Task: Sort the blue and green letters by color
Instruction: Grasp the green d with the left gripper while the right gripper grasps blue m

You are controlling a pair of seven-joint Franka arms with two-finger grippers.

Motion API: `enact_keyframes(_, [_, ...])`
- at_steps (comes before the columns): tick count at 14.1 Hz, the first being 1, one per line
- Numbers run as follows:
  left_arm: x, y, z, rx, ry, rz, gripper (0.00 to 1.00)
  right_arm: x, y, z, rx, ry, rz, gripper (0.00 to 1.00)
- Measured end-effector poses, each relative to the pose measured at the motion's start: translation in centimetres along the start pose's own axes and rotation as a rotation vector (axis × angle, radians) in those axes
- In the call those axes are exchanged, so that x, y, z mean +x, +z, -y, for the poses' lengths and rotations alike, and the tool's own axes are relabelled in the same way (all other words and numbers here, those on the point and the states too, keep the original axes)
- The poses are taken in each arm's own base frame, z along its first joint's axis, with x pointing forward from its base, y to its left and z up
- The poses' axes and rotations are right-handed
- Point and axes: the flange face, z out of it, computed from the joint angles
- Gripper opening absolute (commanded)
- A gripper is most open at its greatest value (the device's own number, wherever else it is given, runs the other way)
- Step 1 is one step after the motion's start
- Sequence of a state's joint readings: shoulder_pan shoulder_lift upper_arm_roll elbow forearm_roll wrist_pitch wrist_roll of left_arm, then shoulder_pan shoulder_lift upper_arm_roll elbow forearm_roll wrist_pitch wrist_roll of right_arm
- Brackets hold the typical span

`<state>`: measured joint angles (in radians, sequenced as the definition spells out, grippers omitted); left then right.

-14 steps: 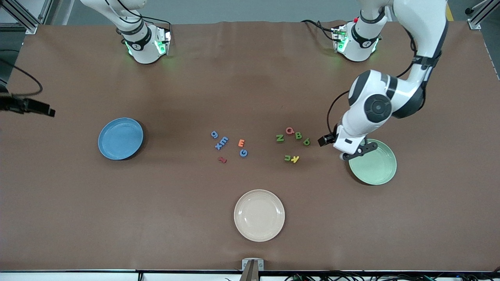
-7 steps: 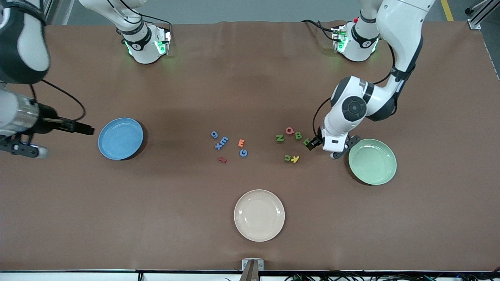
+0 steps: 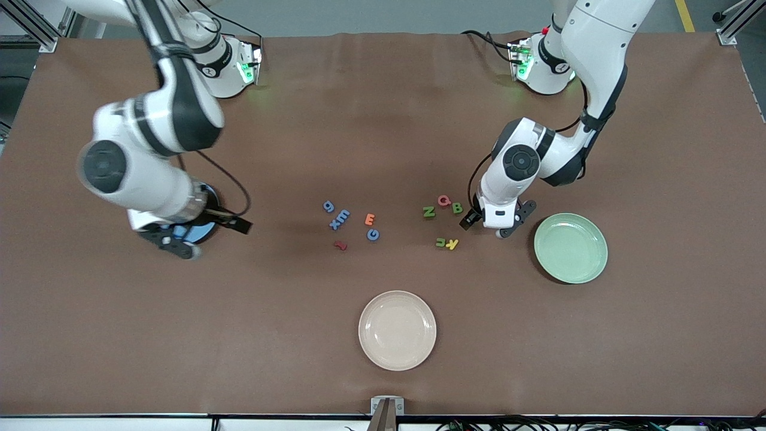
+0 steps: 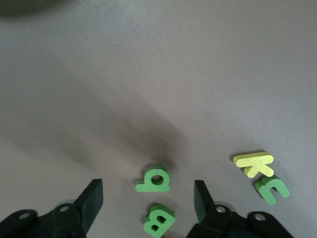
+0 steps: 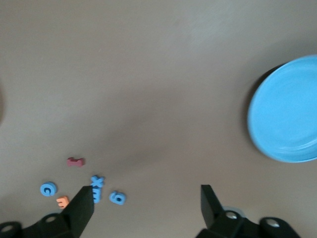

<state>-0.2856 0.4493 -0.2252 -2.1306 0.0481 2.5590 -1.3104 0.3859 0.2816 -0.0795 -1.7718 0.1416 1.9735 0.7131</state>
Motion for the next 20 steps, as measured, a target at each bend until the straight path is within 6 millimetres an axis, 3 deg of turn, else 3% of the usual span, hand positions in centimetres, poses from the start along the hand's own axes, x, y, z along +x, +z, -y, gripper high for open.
enact_keyframes(5, [-0.1, 2.1, 0.1, -0.005, -0.019, 0.009, 0.73, -6.5, 7.1, 6.1, -0.009, 0.109, -0.026, 0.69])
enact_keyframes(10, [-0.2, 2.8, 0.2, 0.004, -0.020, 0.014, 0.69, -9.5, 12.6, 9.3, -0.024, 0.175, -0.042, 0.69])
enact_keyframes(12, [-0.2, 2.8, 0.2, 0.003, -0.019, 0.014, 0.54, -10.3, 15.0, 10.2, -0.026, 0.194, -0.051, 0.69])
enact_keyframes(14, [-0.3, 2.7, 0.1, -0.001, -0.018, 0.013, 0.23, -11.2, 17.3, 11.0, -0.028, 0.205, -0.060, 0.69])
enact_keyframes(16, [-0.5, 2.4, -0.1, -0.006, -0.011, 0.010, 0.03, -12.4, 19.6, 11.8, -0.026, 0.209, -0.070, 0.69])
enact_keyframes(20, [-0.3, 1.8, -0.5, -0.017, -0.007, 0.003, 0.01, -13.4, 22.3, 12.5, -0.020, 0.192, -0.083, 0.69])
